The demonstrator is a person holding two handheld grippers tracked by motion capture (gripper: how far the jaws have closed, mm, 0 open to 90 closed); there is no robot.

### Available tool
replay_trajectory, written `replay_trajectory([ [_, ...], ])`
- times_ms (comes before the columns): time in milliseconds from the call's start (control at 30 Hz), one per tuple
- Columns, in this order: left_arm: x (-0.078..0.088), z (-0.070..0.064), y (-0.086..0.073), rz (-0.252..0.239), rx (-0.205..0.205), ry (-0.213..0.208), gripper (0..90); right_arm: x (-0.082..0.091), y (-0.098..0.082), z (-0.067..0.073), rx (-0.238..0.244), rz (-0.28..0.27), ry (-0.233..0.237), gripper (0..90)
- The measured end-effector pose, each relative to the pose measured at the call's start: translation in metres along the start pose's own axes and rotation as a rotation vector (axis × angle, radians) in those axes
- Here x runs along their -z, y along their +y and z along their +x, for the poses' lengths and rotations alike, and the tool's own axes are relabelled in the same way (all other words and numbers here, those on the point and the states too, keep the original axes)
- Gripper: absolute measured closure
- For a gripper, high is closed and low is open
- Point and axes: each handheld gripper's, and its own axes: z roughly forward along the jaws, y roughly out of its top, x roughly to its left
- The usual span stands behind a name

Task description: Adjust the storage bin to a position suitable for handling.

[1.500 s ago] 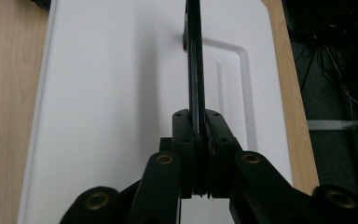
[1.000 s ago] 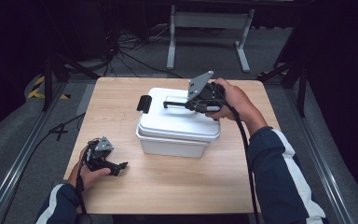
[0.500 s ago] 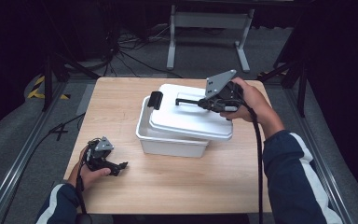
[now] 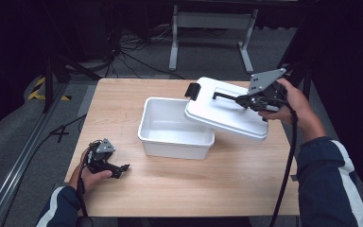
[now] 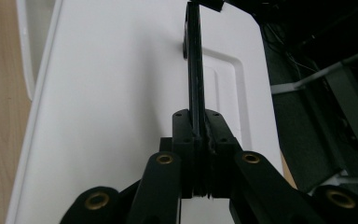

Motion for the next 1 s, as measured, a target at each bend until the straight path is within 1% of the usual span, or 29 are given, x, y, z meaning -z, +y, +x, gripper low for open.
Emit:
replay_trajectory([
  [33,0.0,0.0,0.0,0.0,0.0,-0.001,0.4,0.004,-0.006,-0.002,-0.012,-0.006,-0.014,85.1],
  [133,0.0,0.0,0.0,0.002,-0.004,0.0,0.4,0.014,-0.023,-0.008,-0.049,-0.009,-0.036,85.1],
  [300,0.0,0.0,0.0,0.003,-0.004,-0.001,0.3,0.026,-0.046,-0.012,-0.09,0.03,-0.07,85.1],
  [367,0.0,0.0,0.0,0.002,-0.004,-0.001,0.3,0.031,-0.057,-0.014,-0.117,0.034,-0.08,85.1],
  [433,0.0,0.0,0.0,0.002,-0.004,0.0,0.4,0.033,-0.065,-0.014,-0.133,0.034,-0.082,85.1],
  [500,0.0,0.0,0.0,0.002,-0.004,0.0,0.4,0.035,-0.076,-0.013,-0.151,0.031,-0.085,85.1],
  [533,0.0,0.0,0.0,0.003,-0.004,0.0,0.4,0.034,-0.08,-0.012,-0.161,0.034,-0.083,85.0],
  [567,0.0,0.0,0.0,-0.001,-0.003,0.002,0.4,0.034,-0.084,-0.012,-0.159,0.037,-0.089,85.1],
  [633,0.0,0.0,0.0,-0.001,-0.003,0.002,0.4,0.032,-0.093,-0.011,-0.183,0.037,-0.088,85.1],
  [700,0.0,0.0,0.0,0.002,-0.004,0.0,0.4,0.03,-0.099,-0.011,-0.191,0.036,-0.086,85.1],
  [767,0.0,0.0,0.0,0.002,-0.004,0.0,0.4,0.026,-0.108,-0.008,-0.211,0.039,-0.085,85.1],
  [833,0.0,0.0,0.0,0.002,-0.004,0.001,0.4,0.023,-0.112,-0.008,-0.211,0.039,-0.083,85.1],
  [867,0.0,0.0,0.0,0.002,-0.002,0.002,0.4,0.016,-0.12,-0.005,-0.231,0.046,-0.076,85.1],
  [967,0.0,0.0,0.0,0.003,-0.002,0.002,0.4,0.007,-0.128,-0.002,-0.249,0.039,-0.064,85.0],
  [1000,0.0,0.0,0.0,0.002,-0.003,0.002,0.4,0.003,-0.131,0.0,-0.254,0.038,-0.052,85.1],
])
